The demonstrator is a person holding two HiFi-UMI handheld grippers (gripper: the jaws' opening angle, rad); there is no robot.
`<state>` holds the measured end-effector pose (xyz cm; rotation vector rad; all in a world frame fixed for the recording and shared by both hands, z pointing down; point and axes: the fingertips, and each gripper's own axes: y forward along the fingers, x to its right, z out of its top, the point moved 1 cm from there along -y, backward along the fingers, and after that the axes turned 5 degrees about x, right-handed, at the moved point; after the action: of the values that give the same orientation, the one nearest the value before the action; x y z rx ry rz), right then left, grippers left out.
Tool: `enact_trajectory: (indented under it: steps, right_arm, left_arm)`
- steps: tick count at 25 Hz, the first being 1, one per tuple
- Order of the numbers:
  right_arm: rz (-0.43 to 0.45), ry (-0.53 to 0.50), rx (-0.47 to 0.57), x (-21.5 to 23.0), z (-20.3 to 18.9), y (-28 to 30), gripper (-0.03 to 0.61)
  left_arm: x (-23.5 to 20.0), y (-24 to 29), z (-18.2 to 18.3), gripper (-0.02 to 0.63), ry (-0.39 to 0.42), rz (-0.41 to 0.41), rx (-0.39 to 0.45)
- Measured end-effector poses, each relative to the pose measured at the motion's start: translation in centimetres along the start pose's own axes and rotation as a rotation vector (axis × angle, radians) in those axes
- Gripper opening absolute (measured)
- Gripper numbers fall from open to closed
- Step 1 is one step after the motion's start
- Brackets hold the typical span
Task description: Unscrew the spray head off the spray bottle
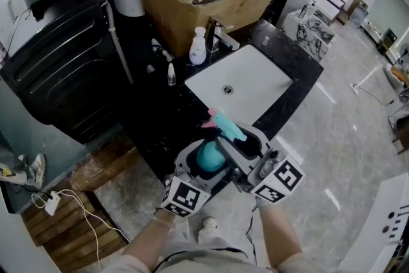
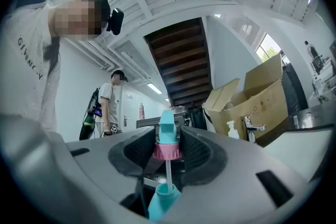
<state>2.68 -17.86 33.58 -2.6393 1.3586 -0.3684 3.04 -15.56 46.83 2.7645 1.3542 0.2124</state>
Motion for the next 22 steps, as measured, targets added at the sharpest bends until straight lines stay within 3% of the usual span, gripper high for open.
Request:
enact_trajectory:
  steps: [8, 22]
  right_arm:
    - [0.023, -0.009, 0.047, -0.4, 2.1, 0.7, 0.152]
    - [0.083, -0.032, 0.110, -1.6, 5.7, 2.0, 0.151]
  left_arm:
    - [-0.4, -1.3, 1.1, 0.380, -0.005, 0.039, 0.019]
    - [-1.8, -5.1, 2.4, 0.379, -0.038, 0.183, 0.051]
